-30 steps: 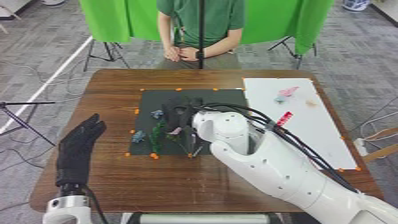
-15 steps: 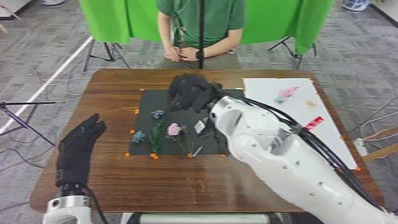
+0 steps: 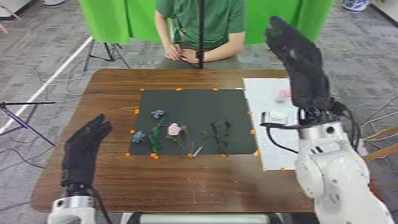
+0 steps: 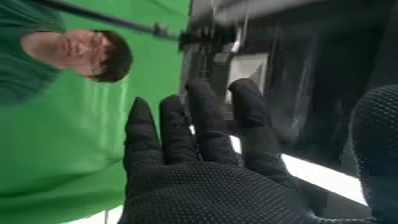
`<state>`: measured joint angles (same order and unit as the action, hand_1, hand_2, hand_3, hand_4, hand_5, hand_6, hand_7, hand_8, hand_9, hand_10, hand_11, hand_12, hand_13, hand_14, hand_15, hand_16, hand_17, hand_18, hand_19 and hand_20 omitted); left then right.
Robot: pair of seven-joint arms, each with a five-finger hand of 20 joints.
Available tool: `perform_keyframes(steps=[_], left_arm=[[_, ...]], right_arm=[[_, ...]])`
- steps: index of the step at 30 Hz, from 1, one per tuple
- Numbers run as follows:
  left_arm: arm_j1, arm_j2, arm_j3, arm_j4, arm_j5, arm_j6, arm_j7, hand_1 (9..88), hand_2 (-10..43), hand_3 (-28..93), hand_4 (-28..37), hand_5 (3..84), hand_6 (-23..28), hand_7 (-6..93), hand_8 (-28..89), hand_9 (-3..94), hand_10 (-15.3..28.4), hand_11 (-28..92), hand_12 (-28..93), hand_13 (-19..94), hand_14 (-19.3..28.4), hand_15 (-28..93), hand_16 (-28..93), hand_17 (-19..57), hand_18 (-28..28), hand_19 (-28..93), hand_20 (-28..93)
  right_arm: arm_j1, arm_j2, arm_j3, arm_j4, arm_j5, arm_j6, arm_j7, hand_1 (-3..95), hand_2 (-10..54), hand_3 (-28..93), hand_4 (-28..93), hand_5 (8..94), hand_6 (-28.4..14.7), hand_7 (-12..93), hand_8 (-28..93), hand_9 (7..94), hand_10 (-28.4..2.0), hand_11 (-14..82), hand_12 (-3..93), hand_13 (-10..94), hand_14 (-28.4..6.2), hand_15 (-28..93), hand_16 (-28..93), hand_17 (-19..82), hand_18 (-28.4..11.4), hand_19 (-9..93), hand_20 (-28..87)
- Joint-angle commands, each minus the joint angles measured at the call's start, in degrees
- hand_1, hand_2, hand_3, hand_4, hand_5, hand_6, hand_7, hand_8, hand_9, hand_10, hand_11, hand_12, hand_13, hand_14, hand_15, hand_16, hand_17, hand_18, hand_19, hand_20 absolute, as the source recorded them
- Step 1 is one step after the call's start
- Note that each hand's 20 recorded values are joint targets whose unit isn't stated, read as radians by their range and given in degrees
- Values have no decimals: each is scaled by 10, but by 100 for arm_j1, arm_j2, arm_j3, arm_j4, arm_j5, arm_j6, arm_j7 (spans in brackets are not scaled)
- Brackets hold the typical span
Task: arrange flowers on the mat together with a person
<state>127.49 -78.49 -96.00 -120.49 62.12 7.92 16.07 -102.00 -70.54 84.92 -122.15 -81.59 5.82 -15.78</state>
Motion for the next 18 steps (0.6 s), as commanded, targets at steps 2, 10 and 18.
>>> perform_keyframes(steps=[2, 10, 18], left_arm=[[-74, -26, 168, 54, 85, -259, -105, 260, -19, 673, -205, 470, 29, 133, -67, 448, 131, 155, 128, 351, 153, 106, 5, 78, 94, 28, 176], [-123, 6, 222, 94, 93, -315, -91, 259, -18, 671, -203, 470, 31, 128, -67, 446, 131, 152, 128, 354, 147, 100, 1, 79, 93, 26, 173], [-174, 8, 211, 104, 122, -351, -85, 259, -18, 671, -203, 470, 31, 127, -65, 446, 131, 151, 129, 353, 146, 100, 1, 80, 91, 25, 173]], right_arm=[[-2421, -483, 553, -124, 1482, 286, -204, 57, 25, 783, -189, 351, -2, 72, -84, 364, -145, 28, 89, 244, -109, 40, 132, 139, -108, 25, 247], [-2651, -718, 750, -133, 1460, 228, -288, 54, 26, 796, -192, 351, -1, 84, -87, 374, -146, 33, 89, 255, -107, 52, 122, 146, -104, 20, 252], [-2659, -728, 793, -100, 1481, 154, -367, 55, 26, 804, -196, 351, 0, 92, -92, 380, -146, 34, 90, 264, -107, 65, 113, 149, -107, 26, 255]])
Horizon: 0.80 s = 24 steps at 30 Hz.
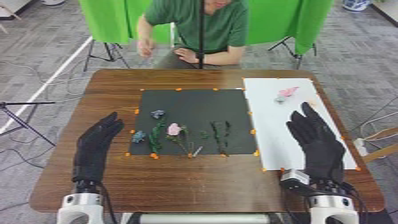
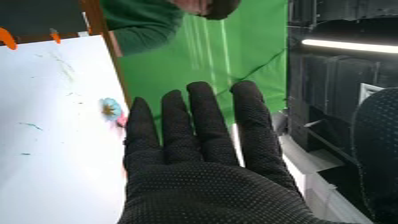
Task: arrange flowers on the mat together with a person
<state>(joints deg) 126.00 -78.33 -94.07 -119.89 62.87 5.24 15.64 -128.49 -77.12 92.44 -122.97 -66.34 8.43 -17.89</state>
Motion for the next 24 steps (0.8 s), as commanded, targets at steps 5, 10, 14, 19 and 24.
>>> perform_keyframes(steps=[5, 10, 14, 19, 24], left_arm=[[-10, -28, 4, 44, 53, -127, -50, 260, -17, 669, -204, 470, 30, 128, -66, 447, 131, 151, 129, 353, 147, 100, 1, 80, 91, 25, 174], [-18, -33, -5, 40, 69, -159, -65, 260, -18, 669, -202, 470, 30, 128, -66, 447, 131, 151, 128, 354, 148, 100, 1, 87, 94, 40, 183], [-26, -39, -9, 17, 72, -155, -41, 260, -19, 669, -202, 469, 30, 127, -66, 446, 132, 151, 128, 354, 147, 100, 1, 88, 94, 40, 183], [-4, -39, 3, 3, 70, -143, -39, 261, -19, 668, -202, 470, 30, 127, -66, 446, 131, 150, 129, 355, 148, 100, 1, 87, 93, 36, 181], [8, -51, 3, -8, 75, -150, -70, 260, -20, 669, -202, 469, 30, 127, -66, 446, 131, 150, 129, 355, 147, 100, 1, 87, 93, 33, 181]], right_arm=[[6, -79, 82, 7, -41, -121, -174, 55, 26, 805, -196, 353, -1, 95, -93, 388, -146, 36, 91, 268, -109, 69, 108, 151, -107, 25, 254], [17, -79, 99, 27, -71, -153, -154, 54, 26, 806, -196, 354, -1, 94, -94, 390, -148, 36, 92, 268, -110, 72, 104, 153, -106, 23, 252], [-76, -94, 171, 21, -64, -235, -166, 54, 27, 805, -196, 355, -2, 93, -94, 391, -148, 36, 92, 269, -112, 73, 102, 157, -100, 12, 250], [-90, -87, 142, 55, -108, -208, -138, 56, 29, 804, -196, 356, -3, 94, -93, 392, -149, 37, 92, 269, -112, 75, 100, 158, -99, 9, 252], [-73, -73, 110, 21, -116, -62, -35, 57, 31, 803, -195, 360, -5, 96, -93, 397, -149, 38, 93, 272, -112, 78, 99, 158, -99, 7, 255]])
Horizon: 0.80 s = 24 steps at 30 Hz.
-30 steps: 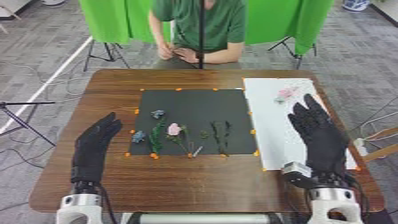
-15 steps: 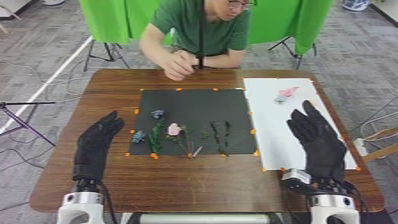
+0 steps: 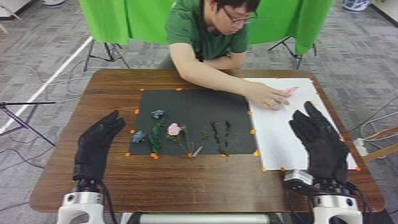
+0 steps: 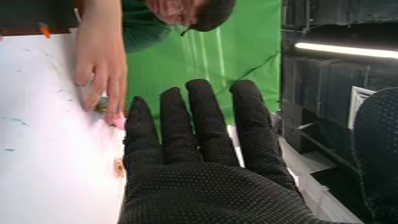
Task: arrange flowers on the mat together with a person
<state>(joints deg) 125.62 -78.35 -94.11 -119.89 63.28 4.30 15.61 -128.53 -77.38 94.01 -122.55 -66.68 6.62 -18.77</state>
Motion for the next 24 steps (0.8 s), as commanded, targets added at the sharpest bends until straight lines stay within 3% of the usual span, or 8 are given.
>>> perform_keyframes(steps=[1, 24], left_arm=[[55, -53, -1, -12, 34, -59, -61, 260, -20, 669, -203, 470, 30, 127, -66, 446, 132, 150, 129, 355, 147, 101, 1, 86, 93, 33, 181], [70, -49, -47, -52, 33, -70, -110, 259, -19, 669, -201, 470, 31, 127, -65, 447, 132, 149, 129, 355, 148, 101, 2, 84, 93, 31, 180]], right_arm=[[-58, -38, -57, -11, -75, 134, 46, 58, 32, 803, -195, 363, -5, 97, -93, 399, -148, 39, 94, 275, -112, 79, 100, 158, -99, 7, 255], [52, -19, -248, 97, -116, 149, 182, 67, 42, 801, -193, 378, -6, 101, -95, 414, -148, 42, 96, 281, -112, 85, 96, 160, -97, 10, 256]])
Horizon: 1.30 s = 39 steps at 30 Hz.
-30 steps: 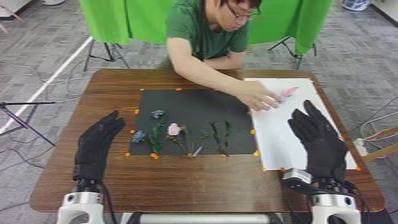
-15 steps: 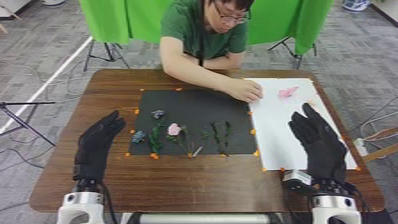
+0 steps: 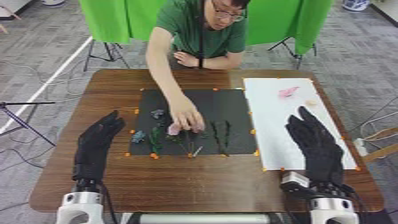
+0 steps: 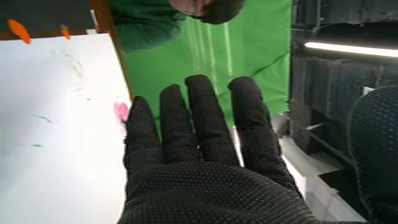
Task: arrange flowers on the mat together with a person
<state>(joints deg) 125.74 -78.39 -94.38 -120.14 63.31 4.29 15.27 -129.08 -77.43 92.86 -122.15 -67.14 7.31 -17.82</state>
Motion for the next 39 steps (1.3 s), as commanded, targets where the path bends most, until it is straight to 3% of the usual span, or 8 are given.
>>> perform_keyframes(steps=[1, 13, 16, 18, 19, 25, 31, 39], left_arm=[[65, -46, -25, -27, 32, -70, -73, 259, -19, 668, -201, 470, 30, 127, -65, 447, 132, 150, 129, 354, 148, 100, 2, 84, 93, 31, 180], [27, -56, -43, -16, 37, -124, -127, 258, -19, 668, -201, 468, 30, 126, -65, 447, 132, 150, 129, 353, 150, 100, 3, 81, 93, 30, 179], [-14, -44, -43, 2, 53, -160, -152, 259, -18, 667, -201, 469, 30, 125, -65, 447, 132, 149, 129, 353, 150, 99, 3, 81, 92, 30, 178], [8, -34, -38, -10, 53, -139, -128, 259, -19, 668, -201, 469, 30, 126, -65, 447, 131, 149, 129, 353, 150, 99, 3, 81, 92, 29, 178], [0, -28, -32, -2, 44, -132, -125, 258, -19, 668, -200, 469, 30, 126, -65, 447, 132, 149, 129, 353, 150, 99, 3, 81, 92, 29, 178], [39, -30, -28, -21, 62, -116, -117, 259, -19, 668, -201, 468, 29, 126, -64, 447, 132, 149, 129, 353, 150, 99, 4, 81, 92, 29, 179], [73, -21, -50, -36, 51, -82, -103, 260, -18, 666, -201, 469, 30, 126, -64, 448, 132, 149, 129, 353, 151, 99, 4, 81, 92, 29, 179], [103, -22, -42, -55, 49, -40, -97, 258, -19, 668, -200, 470, 31, 124, -65, 448, 132, 148, 129, 353, 152, 99, 4, 81, 92, 29, 179]], right_arm=[[112, -16, -140, 58, -44, 83, 85, 67, 42, 802, -193, 378, -6, 101, -95, 414, -149, 42, 97, 281, -112, 85, 96, 160, -97, 10, 256], [442, 345, 1, 151, -553, 265, 179, 77, 26, 803, -190, 384, -5, 107, -95, 419, -151, 45, 103, 282, -112, 87, 97, 160, -98, 10, 257], [966, 906, -114, -51, -1862, 1765, 1710, 136, -1, 774, -185, 408, -4, 122, -98, 451, -156, 59, 118, 307, -113, 101, 105, 167, -106, 35, 266], [1421, 1223, -76, -41, -2736, 2031, 2832, 204, -2, 757, -184, 441, -5, 144, -105, 500, -161, 102, 142, 375, -127, 130, 132, 186, -124, 161, 302], [1621, 1351, -15, 68, -3101, 1987, 3024, 240, -20, 754, -187, 453, -5, 157, -108, 514, -162, 129, 156, 420, -135, 145, 159, 189, -136, 262, 323], [2595, 2165, 42, 940, -5404, 1555, 3914, 292, -94, 725, -225, 505, -5, 173, -112, 554, -160, 201, 174, 518, -134, 248, 191, 222, -164, 485, 312], [3767, 2734, -658, 2057, -6918, 658, 4534, 338, -95, 692, -265, 564, -4, 164, -107, 659, -152, 206, 177, 660, -116, 338, 199, 330, -174, 608, 348], [4774, 2925, -1375, 3191, -7263, -87, 4341, 341, -95, 649, -282, 593, -4, 148, -100, 736, -140, 193, 182, 803, -83, 374, 229, 429, -184, 717, 375]])
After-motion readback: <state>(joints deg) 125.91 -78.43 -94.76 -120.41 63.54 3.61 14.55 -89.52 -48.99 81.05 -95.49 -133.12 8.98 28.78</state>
